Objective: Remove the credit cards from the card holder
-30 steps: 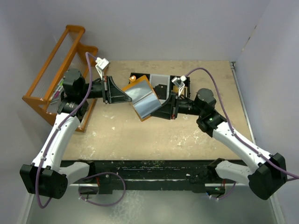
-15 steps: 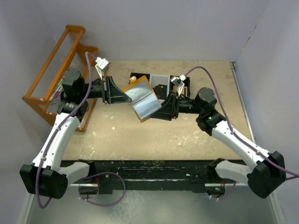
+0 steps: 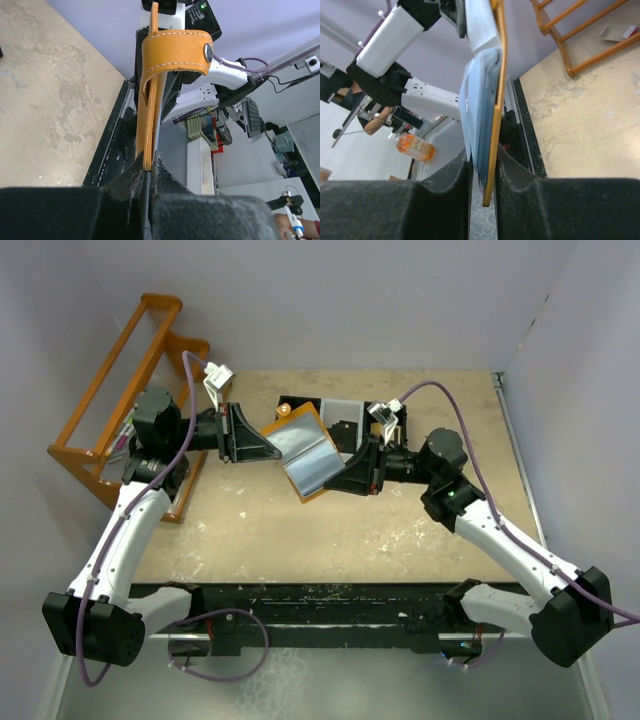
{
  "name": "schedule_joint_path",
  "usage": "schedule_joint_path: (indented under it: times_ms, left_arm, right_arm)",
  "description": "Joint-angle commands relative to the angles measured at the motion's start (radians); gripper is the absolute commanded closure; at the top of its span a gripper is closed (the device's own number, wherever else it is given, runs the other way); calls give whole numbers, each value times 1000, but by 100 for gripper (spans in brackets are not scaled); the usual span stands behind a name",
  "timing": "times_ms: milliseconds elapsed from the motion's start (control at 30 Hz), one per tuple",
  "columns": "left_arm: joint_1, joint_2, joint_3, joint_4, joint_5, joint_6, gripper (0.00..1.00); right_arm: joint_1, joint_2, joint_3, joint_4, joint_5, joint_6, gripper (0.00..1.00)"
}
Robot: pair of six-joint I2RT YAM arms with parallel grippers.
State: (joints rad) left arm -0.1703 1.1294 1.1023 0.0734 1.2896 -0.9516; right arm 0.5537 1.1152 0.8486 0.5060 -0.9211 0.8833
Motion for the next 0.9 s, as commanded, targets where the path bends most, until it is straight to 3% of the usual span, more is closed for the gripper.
schedule_joint_path:
  times_ms: [0, 133, 333, 867]
  left_arm:
    - [3, -19, 42, 45, 17, -12, 100]
    - [3, -23, 38, 46, 19, -11, 100]
    - [3, -23, 40, 53, 22, -17, 100]
    - [2, -25, 36, 52, 27, -14, 100]
  right_arm:
    - [-14, 2, 35, 11, 59, 7, 78]
    - [-24, 3, 20, 26, 51, 26, 68]
    - [-47, 5, 8, 53, 56, 64, 64]
    - [-56, 72, 79, 146, 86, 148, 27]
